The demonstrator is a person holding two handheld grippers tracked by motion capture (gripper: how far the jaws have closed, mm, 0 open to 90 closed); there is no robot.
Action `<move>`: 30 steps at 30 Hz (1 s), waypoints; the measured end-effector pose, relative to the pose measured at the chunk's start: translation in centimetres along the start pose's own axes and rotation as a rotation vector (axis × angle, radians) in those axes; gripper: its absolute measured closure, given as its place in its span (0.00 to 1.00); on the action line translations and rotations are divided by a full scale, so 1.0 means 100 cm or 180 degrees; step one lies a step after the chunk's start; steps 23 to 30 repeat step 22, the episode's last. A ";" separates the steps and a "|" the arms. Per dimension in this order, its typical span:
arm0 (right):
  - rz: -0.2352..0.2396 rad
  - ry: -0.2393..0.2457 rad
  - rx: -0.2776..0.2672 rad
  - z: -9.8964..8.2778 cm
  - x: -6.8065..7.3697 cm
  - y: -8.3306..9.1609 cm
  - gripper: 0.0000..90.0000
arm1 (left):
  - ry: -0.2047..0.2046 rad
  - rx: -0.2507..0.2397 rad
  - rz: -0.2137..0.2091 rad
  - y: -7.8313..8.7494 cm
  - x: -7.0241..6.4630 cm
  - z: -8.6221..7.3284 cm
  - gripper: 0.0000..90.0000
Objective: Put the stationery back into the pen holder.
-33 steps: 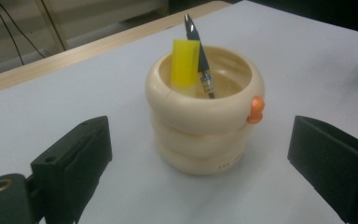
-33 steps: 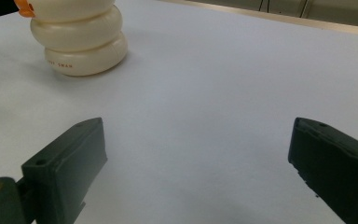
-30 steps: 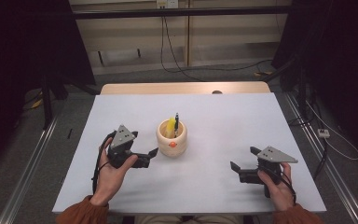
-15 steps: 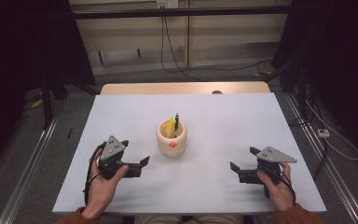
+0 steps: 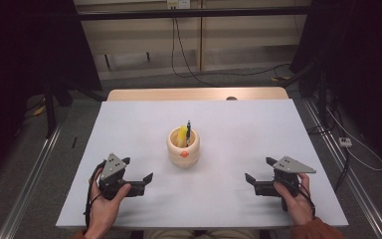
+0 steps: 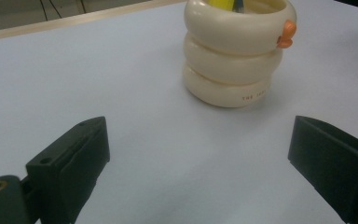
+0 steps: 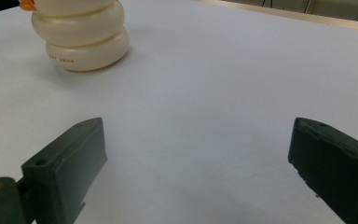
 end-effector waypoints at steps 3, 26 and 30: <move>-0.0004 0.0000 -0.0002 0.000 0.000 0.000 0.04 | -0.0014 -0.0010 0.0000 -0.001 -0.003 -0.002 0.06; -0.0011 0.0028 0.0011 0.000 -0.001 0.000 0.04 | 0.0096 -0.0055 0.0057 0.000 0.001 -0.013 0.06; -0.0011 0.0028 0.0011 0.000 -0.001 0.000 0.04 | 0.0096 -0.0055 0.0057 0.000 0.001 -0.013 0.06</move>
Point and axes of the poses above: each handheld gripper's, and its own axes: y roughly backward along the jaws, z roughly out of its top, x roughly to its left, the point moved 8 cm from there along -y, roughly forward along the jaws, and after that the axes turned 13 degrees about -y, right-handed, at the moved point
